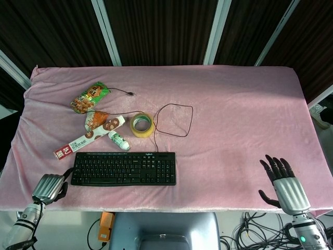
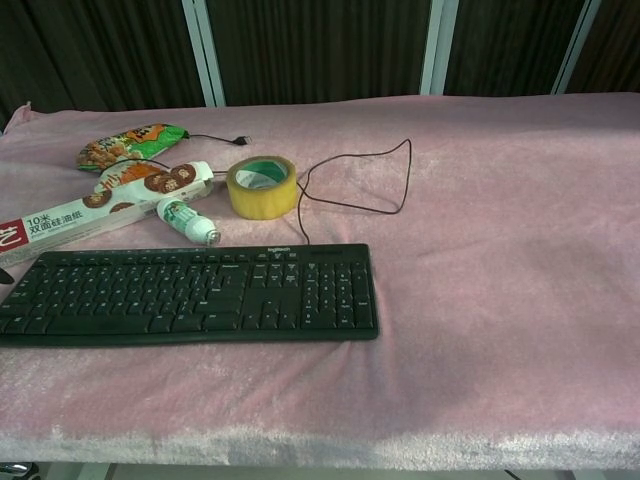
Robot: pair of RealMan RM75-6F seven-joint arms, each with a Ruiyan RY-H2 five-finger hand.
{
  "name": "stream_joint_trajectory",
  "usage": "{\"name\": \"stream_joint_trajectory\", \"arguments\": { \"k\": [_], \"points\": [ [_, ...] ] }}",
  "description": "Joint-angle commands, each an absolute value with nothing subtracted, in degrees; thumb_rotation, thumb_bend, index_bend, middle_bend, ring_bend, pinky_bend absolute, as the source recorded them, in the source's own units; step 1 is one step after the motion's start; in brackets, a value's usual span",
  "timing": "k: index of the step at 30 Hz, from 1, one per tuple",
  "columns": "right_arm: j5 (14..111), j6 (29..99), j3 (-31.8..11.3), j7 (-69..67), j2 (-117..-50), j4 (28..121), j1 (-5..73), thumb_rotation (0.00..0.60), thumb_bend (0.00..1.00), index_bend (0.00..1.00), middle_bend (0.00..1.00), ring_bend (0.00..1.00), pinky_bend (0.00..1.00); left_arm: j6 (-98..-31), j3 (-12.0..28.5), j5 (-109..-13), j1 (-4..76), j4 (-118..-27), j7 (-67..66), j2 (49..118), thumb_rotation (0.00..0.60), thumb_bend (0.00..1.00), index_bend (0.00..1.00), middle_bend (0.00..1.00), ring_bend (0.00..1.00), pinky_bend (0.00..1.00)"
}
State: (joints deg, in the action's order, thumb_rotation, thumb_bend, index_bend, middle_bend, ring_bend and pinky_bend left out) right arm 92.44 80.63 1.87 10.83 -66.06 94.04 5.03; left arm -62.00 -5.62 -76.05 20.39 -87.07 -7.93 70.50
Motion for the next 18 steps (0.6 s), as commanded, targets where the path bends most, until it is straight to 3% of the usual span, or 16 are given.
{"name": "stream_joint_trajectory", "arguments": {
  "k": [1,18],
  "points": [
    [92.36,80.58,1.87,10.95,-66.08,94.11,5.07,0.6,0.41,0.0,0.0,0.0,0.0,-61.85,-5.64,-76.2,20.12,-86.54,-7.76,70.93,0.6,0.74,0.19,1.0,1.0,1.0],
    [92.36,80.96,1.96,10.93,-66.01,94.15,4.96,0.6,0.41,0.0,0.0,0.0,0.0,-58.49,-4.61,-75.48,20.41,-84.02,-6.53,72.26,0.6,0.74,0.19,1.0,1.0,1.0]
  ]
}}
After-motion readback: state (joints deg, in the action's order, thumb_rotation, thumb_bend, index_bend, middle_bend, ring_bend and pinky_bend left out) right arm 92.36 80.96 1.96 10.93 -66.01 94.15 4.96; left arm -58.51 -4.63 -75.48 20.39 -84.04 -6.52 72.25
